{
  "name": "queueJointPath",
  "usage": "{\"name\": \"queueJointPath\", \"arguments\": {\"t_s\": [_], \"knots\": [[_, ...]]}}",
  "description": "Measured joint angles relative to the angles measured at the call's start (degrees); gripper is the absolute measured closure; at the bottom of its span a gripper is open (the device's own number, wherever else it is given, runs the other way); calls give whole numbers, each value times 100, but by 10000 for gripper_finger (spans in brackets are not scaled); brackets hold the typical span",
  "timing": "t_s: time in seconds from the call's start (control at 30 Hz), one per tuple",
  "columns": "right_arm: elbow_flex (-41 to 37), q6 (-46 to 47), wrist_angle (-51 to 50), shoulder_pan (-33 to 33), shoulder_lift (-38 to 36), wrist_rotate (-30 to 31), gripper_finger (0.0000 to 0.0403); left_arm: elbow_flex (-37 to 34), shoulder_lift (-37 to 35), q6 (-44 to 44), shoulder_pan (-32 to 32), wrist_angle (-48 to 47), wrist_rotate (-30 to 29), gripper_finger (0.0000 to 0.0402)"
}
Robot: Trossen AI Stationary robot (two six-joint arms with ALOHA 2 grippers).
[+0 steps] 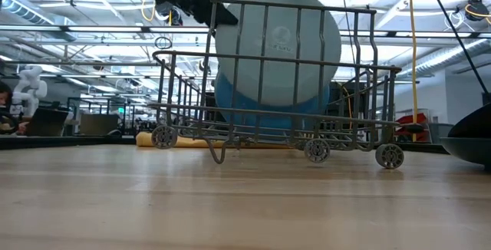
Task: Sort dishes
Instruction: Put the light blue plate into the dish rack, then put the black plate into the dish rack
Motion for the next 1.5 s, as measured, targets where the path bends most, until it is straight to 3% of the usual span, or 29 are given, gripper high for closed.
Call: {"name": "queueJointPath", "arguments": {"t_s": [0.5,0.7,0.93,1.13,1.4,1.5], "knots": [[0,103,2,101,7,-7,205,-2,652,7,228,-184,-306,387],[0,343,1,224,8,-11,205,-2,704,145,232,-151,-353,339],[0,364,-2,389,9,-11,205,-2,560,310,210,-130,-368,244],[0,366,-4,517,9,-9,205,-1,230,345,219,-40,-1120,185],[0,366,-4,646,11,30,205,307,-421,41,225,-24,-2309,179],[0,586,-50,735,11,322,206,339,-681,-259,225,-34,-2448,179]]}}
